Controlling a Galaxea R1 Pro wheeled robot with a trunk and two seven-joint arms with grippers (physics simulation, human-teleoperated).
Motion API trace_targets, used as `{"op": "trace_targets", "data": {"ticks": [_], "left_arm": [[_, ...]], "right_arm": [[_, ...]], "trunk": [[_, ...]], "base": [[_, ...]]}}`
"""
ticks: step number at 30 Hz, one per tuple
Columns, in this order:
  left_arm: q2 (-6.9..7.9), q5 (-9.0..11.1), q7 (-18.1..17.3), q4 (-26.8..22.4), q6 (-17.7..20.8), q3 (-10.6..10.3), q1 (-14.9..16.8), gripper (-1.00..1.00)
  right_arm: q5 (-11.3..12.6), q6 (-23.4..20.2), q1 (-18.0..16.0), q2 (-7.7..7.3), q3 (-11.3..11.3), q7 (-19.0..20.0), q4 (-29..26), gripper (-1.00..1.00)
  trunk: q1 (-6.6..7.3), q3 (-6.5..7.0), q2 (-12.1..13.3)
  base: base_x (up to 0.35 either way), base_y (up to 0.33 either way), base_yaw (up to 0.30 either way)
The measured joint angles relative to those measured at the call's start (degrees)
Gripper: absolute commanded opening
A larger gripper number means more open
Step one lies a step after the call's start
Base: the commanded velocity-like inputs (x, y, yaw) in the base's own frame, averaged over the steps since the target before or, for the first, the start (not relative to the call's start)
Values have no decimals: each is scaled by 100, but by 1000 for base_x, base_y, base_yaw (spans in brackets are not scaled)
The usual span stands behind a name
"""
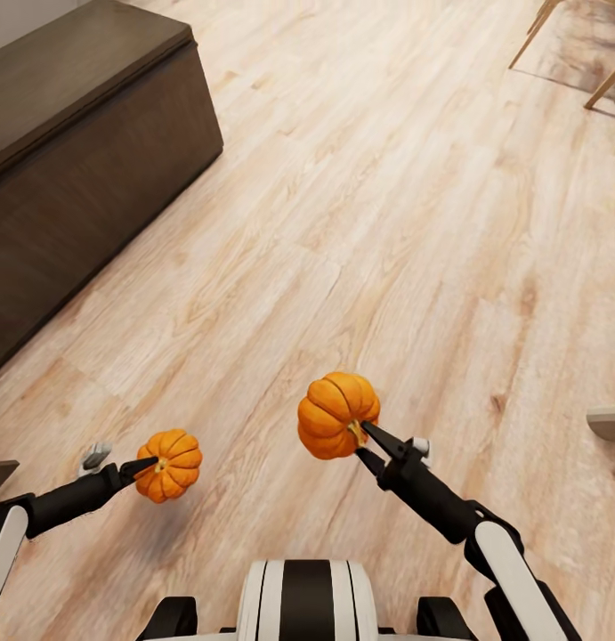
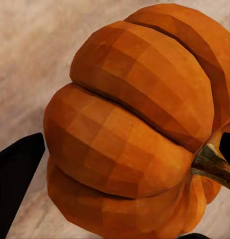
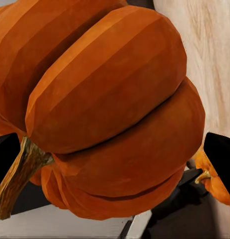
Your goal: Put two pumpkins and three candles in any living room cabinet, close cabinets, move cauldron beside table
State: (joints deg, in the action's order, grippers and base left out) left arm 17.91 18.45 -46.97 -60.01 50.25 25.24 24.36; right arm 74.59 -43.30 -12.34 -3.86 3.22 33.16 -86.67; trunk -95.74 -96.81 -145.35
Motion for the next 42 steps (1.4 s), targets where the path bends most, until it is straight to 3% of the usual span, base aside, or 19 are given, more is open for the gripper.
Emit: {"op": "trace_targets", "data": {"ticks": [4,11,35,42], "left_arm": [[21,-23,-176,-339,352,6,-27,-100],[122,-47,-378,-443,413,-1,-58,-100],[143,-4,-397,-540,467,-11,-108,-100],[143,-17,-397,-588,577,-9,-115,-100]], "right_arm": [[-103,-112,145,4,3,36,-41,-100],[-105,-92,398,9,-34,96,-41,-100],[-123,-121,443,-1,-40,109,88,-100],[-137,-110,444,-1,-40,106,90,-100]], "trunk": [[10,89,5],[28,244,15],[90,775,47],[108,930,56]], "base": [[0,0,0],[0,0,0],[-2,0,0],[-206,0,11]]}}
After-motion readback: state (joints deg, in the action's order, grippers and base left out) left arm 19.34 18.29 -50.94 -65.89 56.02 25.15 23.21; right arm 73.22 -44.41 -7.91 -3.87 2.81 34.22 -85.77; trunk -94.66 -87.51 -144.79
